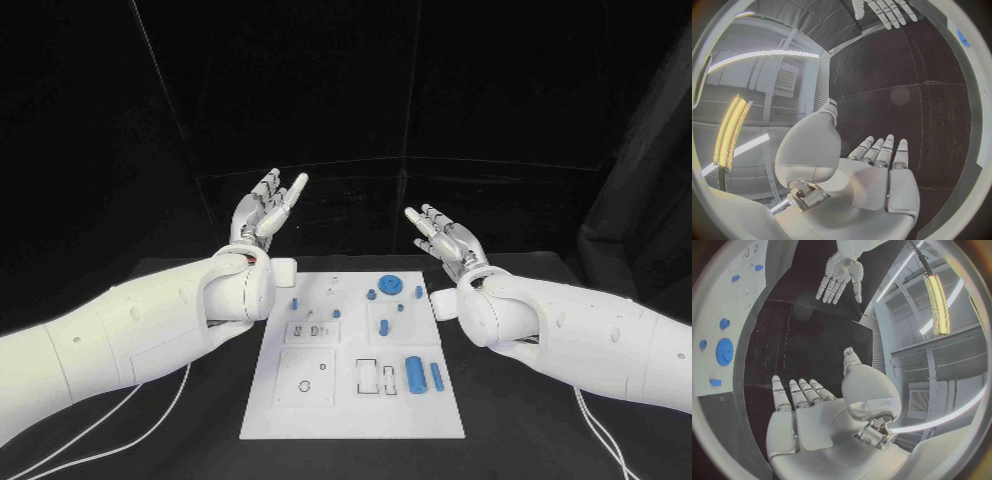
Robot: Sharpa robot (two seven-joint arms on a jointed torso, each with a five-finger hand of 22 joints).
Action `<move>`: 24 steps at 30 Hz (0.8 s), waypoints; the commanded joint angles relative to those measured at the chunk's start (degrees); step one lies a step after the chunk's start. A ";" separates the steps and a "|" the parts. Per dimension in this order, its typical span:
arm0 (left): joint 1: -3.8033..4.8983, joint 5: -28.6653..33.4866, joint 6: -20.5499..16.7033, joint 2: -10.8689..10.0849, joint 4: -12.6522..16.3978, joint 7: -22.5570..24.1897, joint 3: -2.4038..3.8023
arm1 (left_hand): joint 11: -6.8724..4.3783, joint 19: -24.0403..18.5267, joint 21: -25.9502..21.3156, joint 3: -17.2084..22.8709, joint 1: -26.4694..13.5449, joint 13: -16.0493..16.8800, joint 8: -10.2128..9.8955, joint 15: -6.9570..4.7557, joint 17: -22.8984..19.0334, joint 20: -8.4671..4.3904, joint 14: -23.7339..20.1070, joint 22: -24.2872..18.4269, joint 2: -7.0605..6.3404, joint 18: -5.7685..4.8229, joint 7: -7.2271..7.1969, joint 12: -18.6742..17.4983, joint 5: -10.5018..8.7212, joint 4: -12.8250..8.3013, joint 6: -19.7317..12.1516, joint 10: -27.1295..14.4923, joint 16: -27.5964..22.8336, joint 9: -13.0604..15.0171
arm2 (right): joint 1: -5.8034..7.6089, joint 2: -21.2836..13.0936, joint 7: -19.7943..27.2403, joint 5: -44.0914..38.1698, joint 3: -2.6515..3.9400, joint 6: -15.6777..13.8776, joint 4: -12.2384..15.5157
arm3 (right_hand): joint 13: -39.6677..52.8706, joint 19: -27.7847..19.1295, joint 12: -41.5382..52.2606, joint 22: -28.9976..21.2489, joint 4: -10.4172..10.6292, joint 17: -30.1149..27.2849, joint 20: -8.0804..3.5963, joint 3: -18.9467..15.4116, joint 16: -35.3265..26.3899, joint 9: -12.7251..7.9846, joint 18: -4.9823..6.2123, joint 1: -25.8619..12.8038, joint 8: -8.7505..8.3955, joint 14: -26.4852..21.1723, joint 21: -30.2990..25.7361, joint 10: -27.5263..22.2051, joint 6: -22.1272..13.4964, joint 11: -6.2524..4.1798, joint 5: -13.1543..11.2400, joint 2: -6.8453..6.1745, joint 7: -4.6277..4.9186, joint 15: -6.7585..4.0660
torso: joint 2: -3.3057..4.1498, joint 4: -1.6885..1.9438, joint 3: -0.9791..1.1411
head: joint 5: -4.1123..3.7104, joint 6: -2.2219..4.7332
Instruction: Assemble the parts on the task board
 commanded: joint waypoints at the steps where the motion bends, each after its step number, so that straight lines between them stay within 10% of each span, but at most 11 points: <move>1: 0.09 0.51 3.81 0.08 -0.18 3.41 0.05 | 0.48 0.12 0.30 0.07 1.04 0.05 0.36 0.18 0.08 0.46 0.43 0.05 0.17 0.58 2.56 0.28 0.33 0.40 0.39 0.08 0.36 0.05 | 0.36 0.46 -3.11 -5.88 -0.11 8.38 -1.15 | 0.46 1.34 0.80 0.32 -1.68 0.37 0.76 -1.76 0.59 0.41 0.72 5.70 0.73 3.00 0.70 3.63 2.99 1.97 1.59 1.74 3.62 1.20 | 0.00 -0.01 -0.01 | 0.00 0.00; 9: 0.06 0.92 4.10 -2.00 0.83 3.10 -0.24 | 0.88 0.21 0.36 0.22 1.27 0.09 0.40 0.39 0.16 0.57 0.78 0.09 0.50 0.54 2.97 0.33 0.31 0.36 0.61 0.30 0.46 0.09 | 0.46 -0.42 0.52 -10.05 -0.14 5.76 -2.43 | 2.89 25.00 6.12 3.99 -9.57 2.91 0.52 0.28 6.56 2.79 4.71 16.90 5.05 32.47 8.58 31.22 22.99 6.61 1.85 2.75 7.72 4.17 | 0.12 -0.11 0.02 | -0.25 -0.28; 11: 0.06 0.92 4.17 -2.52 1.47 3.12 -0.52 | 1.09 0.25 0.39 0.30 1.45 0.13 0.44 0.52 0.23 0.65 1.08 0.11 0.62 0.51 3.20 0.37 0.30 0.33 0.82 0.53 0.55 0.12 | 0.47 -0.60 1.00 -12.21 -0.14 4.94 -2.65 | 3.31 28.63 7.89 4.30 -11.44 3.27 0.66 1.20 8.18 3.42 5.85 19.07 6.51 40.92 10.01 39.94 29.68 5.77 1.85 2.85 7.53 3.25 | 0.18 -0.14 0.02 | -0.34 -0.25; 20: 0.03 0.87 7.50 -5.25 4.61 3.09 -1.10 | 3.65 3.41 1.89 1.52 5.18 0.85 1.38 2.53 1.99 1.99 11.04 1.00 1.86 -0.01 5.75 1.39 0.28 -0.27 6.37 6.94 3.91 0.74 | 0.91 -1.93 0.25 -22.92 -0.07 4.25 -2.98 | 2.60 38.16 7.68 4.08 -17.92 2.92 -1.50 4.26 8.84 3.35 7.17 24.61 7.67 53.44 13.03 50.19 45.22 2.87 0.94 2.16 5.51 -0.26 | 1.82 -0.25 0.11 | -0.41 0.55; 24: -0.11 0.48 10.56 -6.88 6.28 2.96 -1.17 | 6.15 15.89 7.60 4.62 9.18 2.59 4.40 4.36 4.35 2.21 27.73 3.97 2.46 -1.66 7.33 5.22 0.04 -2.56 19.03 23.21 9.36 2.25 | 2.18 -1.93 -1.97 -31.37 -0.05 5.07 -3.75 | 2.48 41.90 6.86 4.30 -18.15 2.97 -3.37 6.26 8.76 3.15 6.97 28.39 7.46 57.58 14.58 53.95 48.24 1.76 0.20 0.39 4.55 -1.88 | 3.10 -0.20 0.29 | -0.36 1.30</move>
